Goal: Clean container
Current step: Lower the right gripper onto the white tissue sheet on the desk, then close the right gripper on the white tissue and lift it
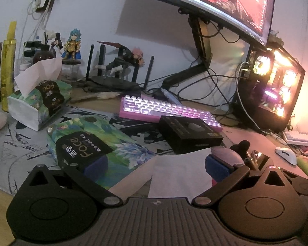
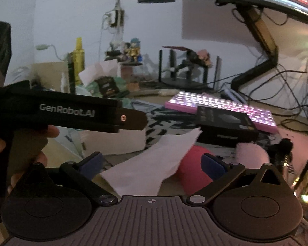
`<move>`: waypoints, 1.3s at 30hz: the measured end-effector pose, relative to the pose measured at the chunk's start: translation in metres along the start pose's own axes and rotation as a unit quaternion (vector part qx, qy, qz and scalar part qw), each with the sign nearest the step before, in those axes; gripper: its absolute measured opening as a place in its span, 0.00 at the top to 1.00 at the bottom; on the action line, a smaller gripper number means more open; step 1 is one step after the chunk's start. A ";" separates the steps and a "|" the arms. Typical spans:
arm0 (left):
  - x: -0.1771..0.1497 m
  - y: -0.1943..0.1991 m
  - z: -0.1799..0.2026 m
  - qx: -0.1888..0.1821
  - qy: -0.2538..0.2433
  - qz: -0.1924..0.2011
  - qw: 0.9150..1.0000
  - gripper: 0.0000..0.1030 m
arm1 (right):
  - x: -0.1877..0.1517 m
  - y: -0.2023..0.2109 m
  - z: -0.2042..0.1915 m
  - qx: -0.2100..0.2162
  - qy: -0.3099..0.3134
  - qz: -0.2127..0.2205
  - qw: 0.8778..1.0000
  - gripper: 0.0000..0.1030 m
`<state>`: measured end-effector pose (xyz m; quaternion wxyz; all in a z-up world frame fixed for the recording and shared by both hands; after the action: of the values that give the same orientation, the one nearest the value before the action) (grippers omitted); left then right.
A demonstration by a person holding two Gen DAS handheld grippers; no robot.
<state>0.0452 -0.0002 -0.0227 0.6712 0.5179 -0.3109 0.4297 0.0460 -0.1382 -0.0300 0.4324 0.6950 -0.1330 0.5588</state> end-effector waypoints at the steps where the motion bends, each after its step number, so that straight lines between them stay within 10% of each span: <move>1: 0.000 0.000 -0.001 0.002 0.000 0.000 1.000 0.00 | -0.001 0.000 0.002 -0.002 0.000 -0.003 1.000 0.06; 7: 0.001 0.000 -0.006 0.009 0.005 0.002 1.000 0.00 | 0.000 -0.018 -0.002 -0.034 0.032 -0.065 0.997 0.11; 30: 0.005 0.002 -0.021 -0.004 0.037 0.006 0.999 0.00 | -0.002 -0.061 -0.014 0.008 0.046 -0.093 0.995 0.34; 39: 0.006 0.004 -0.027 -0.003 0.055 0.004 0.998 0.00 | -0.001 -0.060 -0.025 0.026 0.060 -0.090 0.994 0.69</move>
<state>0.0433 0.0276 -0.0227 0.6870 0.4900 -0.2774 0.4593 0.0698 -0.0844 -0.0577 0.4702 0.6805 -0.0292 0.5612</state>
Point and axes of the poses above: each gripper's, at about its wrist camera, not at the fingertips, and y roughly against the way its jaws point, z to its right, x to its top, the point moved 5 cm from there along -y, roughly the way its jaws point
